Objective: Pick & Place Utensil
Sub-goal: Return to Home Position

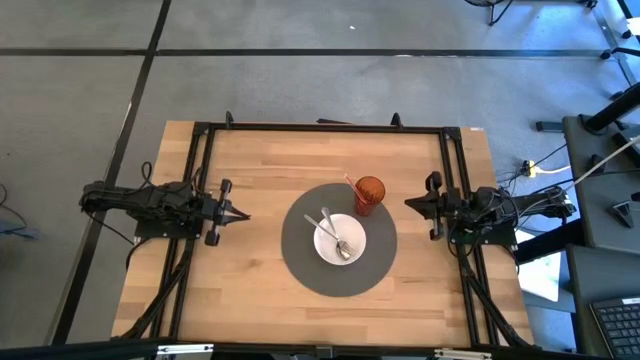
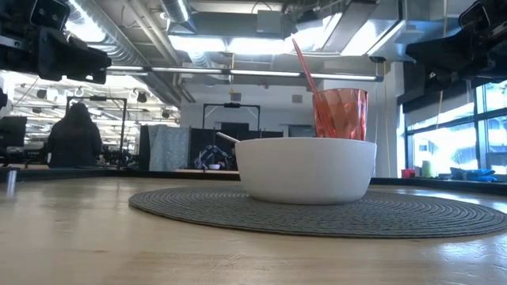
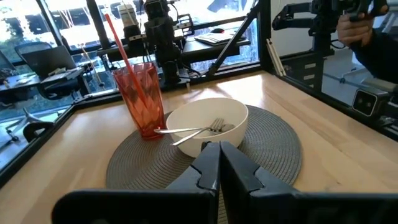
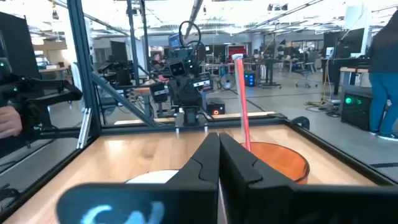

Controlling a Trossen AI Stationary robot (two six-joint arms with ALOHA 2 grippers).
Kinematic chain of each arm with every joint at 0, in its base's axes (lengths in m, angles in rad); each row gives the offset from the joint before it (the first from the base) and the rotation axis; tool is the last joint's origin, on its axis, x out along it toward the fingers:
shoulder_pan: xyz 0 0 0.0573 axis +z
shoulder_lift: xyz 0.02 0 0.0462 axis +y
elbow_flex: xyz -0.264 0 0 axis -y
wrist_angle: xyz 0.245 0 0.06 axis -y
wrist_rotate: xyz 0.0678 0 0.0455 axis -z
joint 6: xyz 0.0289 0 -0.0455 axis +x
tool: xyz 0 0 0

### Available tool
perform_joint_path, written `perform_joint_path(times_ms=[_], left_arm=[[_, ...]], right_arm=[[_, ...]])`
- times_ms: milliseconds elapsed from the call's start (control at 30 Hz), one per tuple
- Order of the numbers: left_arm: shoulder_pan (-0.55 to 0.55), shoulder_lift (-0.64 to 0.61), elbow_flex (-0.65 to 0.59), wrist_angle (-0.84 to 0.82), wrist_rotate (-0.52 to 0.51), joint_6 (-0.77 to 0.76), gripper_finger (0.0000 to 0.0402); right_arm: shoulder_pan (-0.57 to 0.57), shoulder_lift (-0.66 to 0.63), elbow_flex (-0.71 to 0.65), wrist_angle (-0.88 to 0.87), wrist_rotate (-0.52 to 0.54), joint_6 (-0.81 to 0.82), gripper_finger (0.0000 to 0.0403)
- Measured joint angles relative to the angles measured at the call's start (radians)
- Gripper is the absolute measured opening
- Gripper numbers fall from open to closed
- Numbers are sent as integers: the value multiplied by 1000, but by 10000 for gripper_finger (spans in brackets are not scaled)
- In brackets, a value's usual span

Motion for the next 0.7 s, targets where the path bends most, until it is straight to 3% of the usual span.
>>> perform_joint_path(times_ms=[700], left_arm=[[0, 3, 0, -3, -34, -67, 2]], right_arm=[[0, 0, 0, -4, -36, -18, 12]])
